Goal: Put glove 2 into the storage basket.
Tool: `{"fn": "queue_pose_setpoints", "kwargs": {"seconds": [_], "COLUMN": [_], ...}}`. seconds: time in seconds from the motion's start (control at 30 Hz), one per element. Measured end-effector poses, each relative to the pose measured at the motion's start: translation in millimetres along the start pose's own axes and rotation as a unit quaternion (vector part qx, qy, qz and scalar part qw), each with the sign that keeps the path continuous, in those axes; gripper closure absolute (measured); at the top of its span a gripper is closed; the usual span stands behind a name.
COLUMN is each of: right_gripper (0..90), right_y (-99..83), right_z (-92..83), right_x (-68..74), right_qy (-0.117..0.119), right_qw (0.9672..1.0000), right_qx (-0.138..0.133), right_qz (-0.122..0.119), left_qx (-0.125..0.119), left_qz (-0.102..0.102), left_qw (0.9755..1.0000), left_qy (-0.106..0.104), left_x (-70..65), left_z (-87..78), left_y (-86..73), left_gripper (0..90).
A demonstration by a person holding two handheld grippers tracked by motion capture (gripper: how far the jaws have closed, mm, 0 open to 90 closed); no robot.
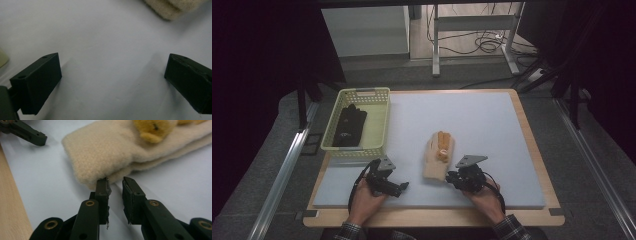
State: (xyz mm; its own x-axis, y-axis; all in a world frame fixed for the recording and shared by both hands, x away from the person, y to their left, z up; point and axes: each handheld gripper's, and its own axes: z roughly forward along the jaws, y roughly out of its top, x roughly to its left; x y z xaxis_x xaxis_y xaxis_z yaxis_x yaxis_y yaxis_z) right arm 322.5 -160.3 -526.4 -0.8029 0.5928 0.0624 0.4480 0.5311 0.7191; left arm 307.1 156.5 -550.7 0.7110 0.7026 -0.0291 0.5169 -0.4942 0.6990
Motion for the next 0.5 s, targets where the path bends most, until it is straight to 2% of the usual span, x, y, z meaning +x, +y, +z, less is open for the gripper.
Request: {"fn": "queue_pose_setpoints", "kwargs": {"seconds": [0.1, 0.2, 0.33, 0.5], "right_gripper": [74.1, 78.9, 83.3, 83.7], "right_y": [-2.3, -5.0, -6.6, -0.5], "right_z": [-2.9, -2.1, 1.0, 9.0], "right_x": [-4.2, -7.2, -7.7, -1.9], "right_qy": [-0.004, -0.007, 0.005, 0.014], "right_qw": [1.0000, 1.0000, 0.9999, 0.9997], "right_qx": [-0.004, -0.003, -0.011, -0.011], "right_qz": [-0.005, -0.006, -0.010, -0.020], "left_qx": [0.000, 0.000, 0.000, 0.000], "left_qz": [0.000, 0.000, 0.000, 0.000], "left_qw": [1.0000, 1.0000, 1.0000, 1.0000], "left_qy": [0.000, 0.000, 0.000, 0.000], "left_x": [0.0, -0.1, -0.1, 0.0], "left_z": [0.0, 0.1, 0.1, 0.1], "left_y": [0.0, 0.0, 0.0, 0.0], "left_gripper": [1.2, 1.2, 1.2, 1.2]}}
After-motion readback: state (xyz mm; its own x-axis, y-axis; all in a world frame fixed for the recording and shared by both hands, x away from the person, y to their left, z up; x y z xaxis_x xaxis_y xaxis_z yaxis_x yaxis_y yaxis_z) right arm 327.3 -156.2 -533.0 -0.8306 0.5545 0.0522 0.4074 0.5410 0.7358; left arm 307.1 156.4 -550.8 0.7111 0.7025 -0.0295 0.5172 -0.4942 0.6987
